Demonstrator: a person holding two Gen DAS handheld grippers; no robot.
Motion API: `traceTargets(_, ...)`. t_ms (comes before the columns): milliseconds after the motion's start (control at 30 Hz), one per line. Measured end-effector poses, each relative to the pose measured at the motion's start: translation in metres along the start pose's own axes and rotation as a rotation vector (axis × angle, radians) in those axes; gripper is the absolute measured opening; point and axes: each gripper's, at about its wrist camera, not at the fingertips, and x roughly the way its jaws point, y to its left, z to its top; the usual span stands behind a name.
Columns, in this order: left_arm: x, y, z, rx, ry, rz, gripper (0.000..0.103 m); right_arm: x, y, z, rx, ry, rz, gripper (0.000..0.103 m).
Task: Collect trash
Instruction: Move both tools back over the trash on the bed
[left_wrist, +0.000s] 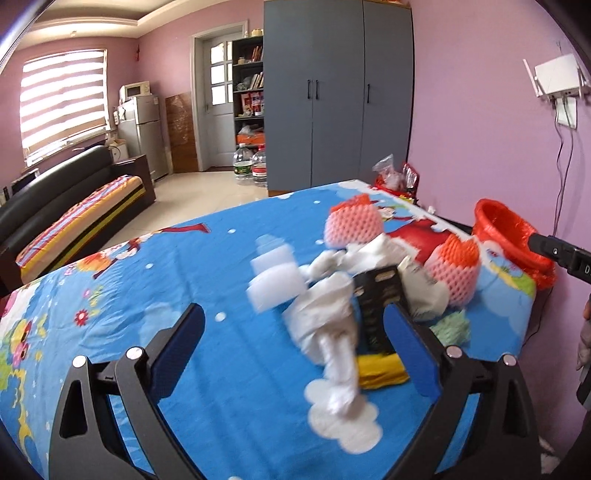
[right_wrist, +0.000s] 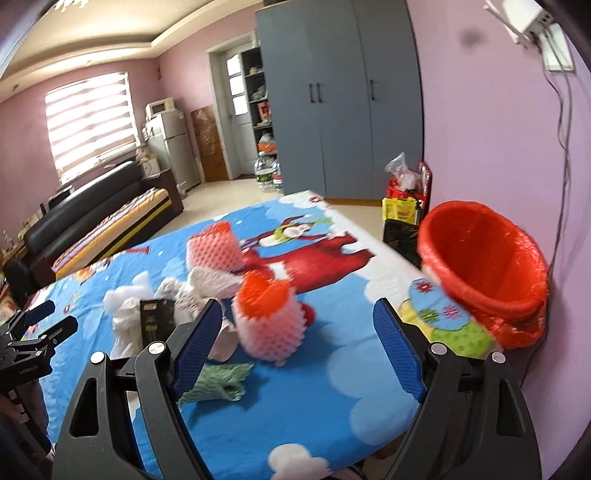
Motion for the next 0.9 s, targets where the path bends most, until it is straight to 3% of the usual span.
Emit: traceTargets(900,0.034,-0.009,-0.027,0.021,0.056,0.027,0.091,0.064,0.063,-0.056,-0.093,0.161,0.100,0.080)
